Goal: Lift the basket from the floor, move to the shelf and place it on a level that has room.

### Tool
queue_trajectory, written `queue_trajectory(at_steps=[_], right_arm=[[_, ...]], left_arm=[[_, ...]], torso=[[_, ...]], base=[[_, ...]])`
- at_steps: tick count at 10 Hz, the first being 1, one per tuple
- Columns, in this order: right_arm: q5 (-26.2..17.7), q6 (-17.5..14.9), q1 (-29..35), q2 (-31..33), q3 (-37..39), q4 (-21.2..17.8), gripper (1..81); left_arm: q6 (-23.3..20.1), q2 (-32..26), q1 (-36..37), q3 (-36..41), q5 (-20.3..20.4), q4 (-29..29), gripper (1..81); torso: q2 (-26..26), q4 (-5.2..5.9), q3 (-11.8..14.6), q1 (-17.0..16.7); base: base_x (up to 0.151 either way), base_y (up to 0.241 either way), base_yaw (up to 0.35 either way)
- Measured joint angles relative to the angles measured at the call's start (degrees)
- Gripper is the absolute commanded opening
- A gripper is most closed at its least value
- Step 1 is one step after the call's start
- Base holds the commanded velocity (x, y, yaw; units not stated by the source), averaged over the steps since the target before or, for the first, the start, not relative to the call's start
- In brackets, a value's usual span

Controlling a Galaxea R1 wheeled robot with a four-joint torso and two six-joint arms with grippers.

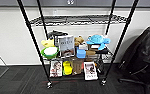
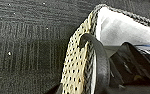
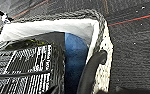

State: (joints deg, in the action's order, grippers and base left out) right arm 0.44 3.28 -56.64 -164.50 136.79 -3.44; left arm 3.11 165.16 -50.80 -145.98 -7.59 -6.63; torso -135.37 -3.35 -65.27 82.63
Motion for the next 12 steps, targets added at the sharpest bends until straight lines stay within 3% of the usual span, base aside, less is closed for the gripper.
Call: queue_trajectory(at_steps=[1, 2, 3, 9, 12], right_arm=[[0.0, 0.0, 0.2, -0.2, 0.1, -0.1, 81.1], [-0.1, 0.0, 0.3, -0.5, 0.2, -0.3, 81.1], [-0.3, 0.2, 0.4, -0.6, 0.1, -0.4, 1.0], [-1.9, 0.6, 0.7, -0.6, -0.1, -1.6, 1.0], [-1.8, 0.6, 0.6, -0.2, -0.8, -7.5, 1.0]], left_arm=[[0.0, 0.9, 0.0, -0.7, 0.4, 0.0, 81.1], [0.4, 0.8, 0.1, -0.7, 0.5, -0.2, 1.0], [-0.5, 0.3, 0.1, -0.7, 0.8, 0.3, 1.0], [-0.4, -1.8, 0.1, 3.3, -0.2, 0.0, 1.0], [-0.3, -5.2, -0.4, 9.9, -1.2, -2.8, 1.0]], torso=[[0.0, 0.0, 0.0, 0.0], [0.0, 0.0, 0.0, 0.0], [0.0, 0.0, 0.0, 0.0], [0.0, 0.0, 0.0, 0.0], [0.0, 0.0, 0.0, 0.0]], base=[[0.0, 0.0, 0.0], [0.0, 0.0, 0.0], [0.0, 0.0, 0.0], [0.0, 0.0, 0.0], [0.0, 0.0, 0.0]])
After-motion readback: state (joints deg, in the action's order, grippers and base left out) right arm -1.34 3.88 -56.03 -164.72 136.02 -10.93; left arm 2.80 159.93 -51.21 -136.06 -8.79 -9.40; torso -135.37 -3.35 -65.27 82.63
